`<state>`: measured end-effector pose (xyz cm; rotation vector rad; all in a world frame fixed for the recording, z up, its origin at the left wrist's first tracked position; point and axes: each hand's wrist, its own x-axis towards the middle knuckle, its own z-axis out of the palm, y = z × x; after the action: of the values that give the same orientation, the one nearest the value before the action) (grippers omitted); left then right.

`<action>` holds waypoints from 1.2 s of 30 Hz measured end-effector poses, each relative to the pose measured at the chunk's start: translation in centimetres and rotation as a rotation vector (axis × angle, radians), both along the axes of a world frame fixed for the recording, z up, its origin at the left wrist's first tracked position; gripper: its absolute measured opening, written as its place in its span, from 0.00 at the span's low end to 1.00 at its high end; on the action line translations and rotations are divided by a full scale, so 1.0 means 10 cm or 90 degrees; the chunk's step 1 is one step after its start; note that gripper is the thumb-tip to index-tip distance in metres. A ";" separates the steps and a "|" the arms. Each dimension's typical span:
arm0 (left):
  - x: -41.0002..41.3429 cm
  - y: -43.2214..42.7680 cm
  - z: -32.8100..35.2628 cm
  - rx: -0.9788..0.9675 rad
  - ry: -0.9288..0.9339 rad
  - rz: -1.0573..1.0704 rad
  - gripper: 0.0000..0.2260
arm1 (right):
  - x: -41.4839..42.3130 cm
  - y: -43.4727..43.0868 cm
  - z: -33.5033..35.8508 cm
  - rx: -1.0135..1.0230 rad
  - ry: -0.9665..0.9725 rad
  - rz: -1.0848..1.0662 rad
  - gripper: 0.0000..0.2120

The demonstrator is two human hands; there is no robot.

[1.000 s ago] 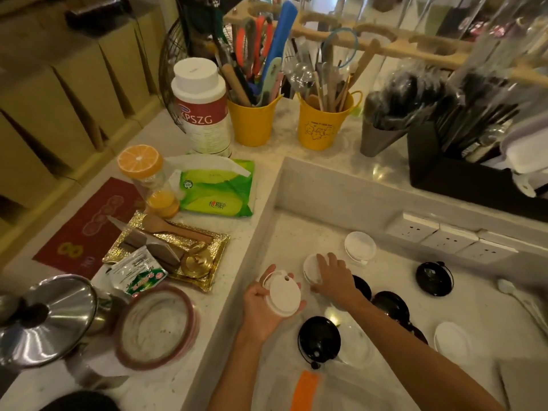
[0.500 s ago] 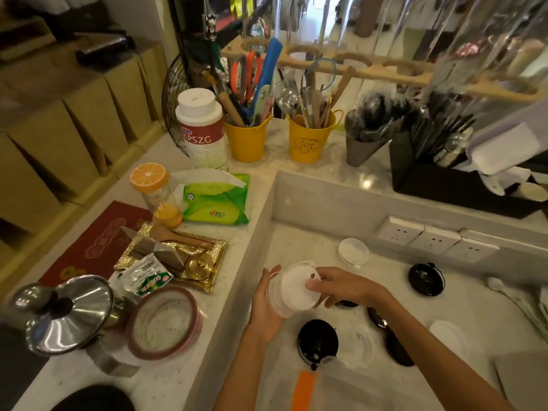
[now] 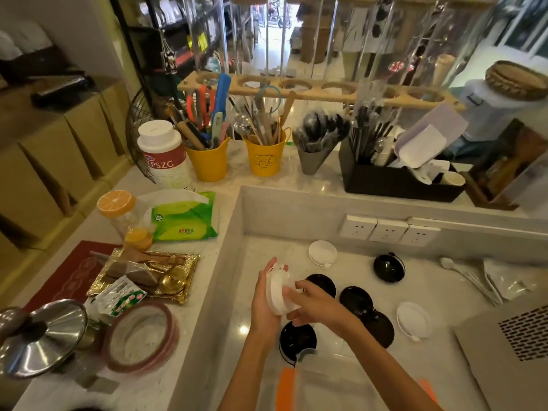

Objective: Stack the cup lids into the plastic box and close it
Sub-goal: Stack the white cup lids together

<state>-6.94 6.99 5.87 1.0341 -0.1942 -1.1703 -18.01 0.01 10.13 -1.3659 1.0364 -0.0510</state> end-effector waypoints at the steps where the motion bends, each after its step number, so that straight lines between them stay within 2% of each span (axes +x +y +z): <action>1: -0.02 0.00 -0.01 -0.008 -0.004 0.001 0.24 | 0.01 0.02 0.00 -0.009 0.010 -0.013 0.28; 8: -0.03 -0.08 -0.08 -0.017 0.046 -0.062 0.26 | 0.09 -0.01 -0.07 -0.147 0.072 0.025 0.27; 12: 0.04 -0.18 -0.16 -0.014 0.095 -0.063 0.22 | 0.15 -0.20 -0.08 -0.212 0.111 0.110 0.26; 15: 0.14 -0.27 -0.29 -0.020 0.129 -0.051 0.20 | 0.26 -0.32 -0.13 -0.236 0.130 0.150 0.22; 17: 0.20 -0.34 -0.39 -0.014 0.144 -0.051 0.23 | 0.33 -0.44 -0.18 -0.235 0.156 0.184 0.19; 19: 0.26 -0.41 -0.49 0.001 0.161 -0.048 0.25 | 0.37 -0.63 -0.25 -0.175 0.180 0.183 0.18; 21: 0.34 -0.48 -0.57 0.024 0.171 -0.030 0.24 | 0.41 -0.91 -0.37 -0.157 0.202 0.119 0.22; 24: 0.44 -0.55 -0.69 0.061 0.173 -0.012 0.21 | 0.41 -1.36 -0.65 -0.347 0.370 0.090 0.22; 25: 0.45 -0.56 -0.72 0.065 0.174 -0.007 0.21 | 0.40 -1.49 -0.73 -0.376 0.407 0.087 0.25; 28: 0.48 -0.59 -0.78 0.066 0.183 0.004 0.21 | 0.36 -1.75 -1.00 -0.371 0.485 0.128 0.38; 30: 0.48 -0.59 -0.80 0.074 0.193 0.013 0.21 | 0.31 -1.81 -1.17 -0.363 0.548 0.165 0.42; 33: 0.51 -0.56 -0.83 0.085 0.197 0.028 0.19 | 0.25 -1.79 -1.31 -0.428 0.519 0.133 0.31; 36: 0.55 -0.50 -0.82 0.085 0.191 0.040 0.18 | 0.21 -1.78 -1.17 -0.399 0.381 -0.069 0.20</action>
<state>-1.45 2.01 -2.34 0.9601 0.1534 -1.2780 -15.95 -17.82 -1.61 -1.9534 1.6882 -0.0505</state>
